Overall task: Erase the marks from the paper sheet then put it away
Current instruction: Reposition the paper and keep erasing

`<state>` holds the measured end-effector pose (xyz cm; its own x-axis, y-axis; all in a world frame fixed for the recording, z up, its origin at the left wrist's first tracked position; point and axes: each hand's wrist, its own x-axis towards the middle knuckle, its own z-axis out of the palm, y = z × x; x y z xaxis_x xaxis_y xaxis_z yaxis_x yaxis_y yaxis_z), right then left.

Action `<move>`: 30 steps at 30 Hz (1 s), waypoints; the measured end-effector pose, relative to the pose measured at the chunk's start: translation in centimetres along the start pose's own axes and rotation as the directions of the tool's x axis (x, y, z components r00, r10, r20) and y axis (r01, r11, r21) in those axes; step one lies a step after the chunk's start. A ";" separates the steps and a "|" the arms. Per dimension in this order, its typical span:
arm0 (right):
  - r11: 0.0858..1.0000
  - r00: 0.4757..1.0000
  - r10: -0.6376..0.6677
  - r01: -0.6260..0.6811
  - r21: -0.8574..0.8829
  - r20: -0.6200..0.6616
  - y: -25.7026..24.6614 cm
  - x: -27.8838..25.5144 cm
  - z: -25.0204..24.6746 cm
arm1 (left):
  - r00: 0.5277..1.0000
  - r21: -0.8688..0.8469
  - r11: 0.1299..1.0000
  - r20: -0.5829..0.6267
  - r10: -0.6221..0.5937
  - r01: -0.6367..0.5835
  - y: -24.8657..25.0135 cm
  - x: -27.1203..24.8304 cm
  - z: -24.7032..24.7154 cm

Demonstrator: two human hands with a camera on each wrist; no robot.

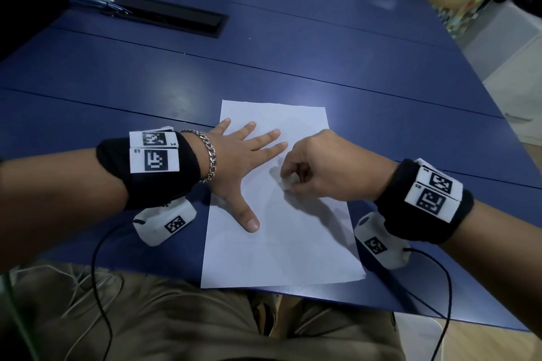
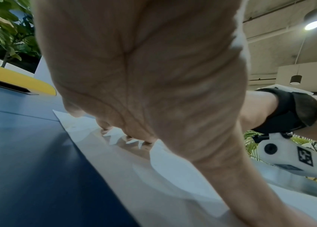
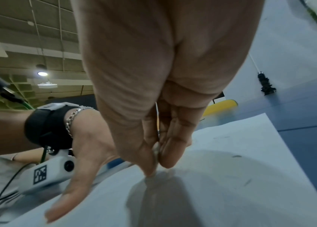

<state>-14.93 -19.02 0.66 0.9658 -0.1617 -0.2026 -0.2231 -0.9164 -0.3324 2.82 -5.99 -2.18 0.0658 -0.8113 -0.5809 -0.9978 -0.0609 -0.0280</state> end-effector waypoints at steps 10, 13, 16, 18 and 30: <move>0.998 0.999 -0.031 0.032 -0.049 0.031 0.0 -1.0 0.1 | 1.000 0.010 1.000 0.019 -0.013 0.013 0.2 -0.1 -0.2; 0.999 0.998 0.020 -0.023 -0.045 -0.066 1.1 -0.6 -0.4 | 1.000 0.009 1.000 0.014 -0.007 0.007 0.2 0.0 -0.2; 0.997 0.993 0.023 -0.031 -0.068 -0.115 1.0 -0.7 0.0 | 1.000 0.009 1.000 0.018 -0.014 0.014 0.2 -0.1 -0.2; 0.996 0.999 -0.028 0.024 -0.087 -0.040 0.0 -1.2 0.5 | 1.000 0.004 1.000 0.021 -0.017 0.017 0.2 -0.2 -0.3; 0.995 0.999 -0.040 0.042 -0.091 0.027 -1.1 -1.4 0.4 | 1.000 0.007 1.000 0.016 -0.018 0.018 0.3 -0.3 -0.3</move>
<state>-16.06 -17.64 0.94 0.9700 -0.1154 -0.2139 -0.1695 -0.9520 -0.2549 2.50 -5.94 -1.74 0.0839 -0.8009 -0.5929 -0.9964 -0.0718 -0.0441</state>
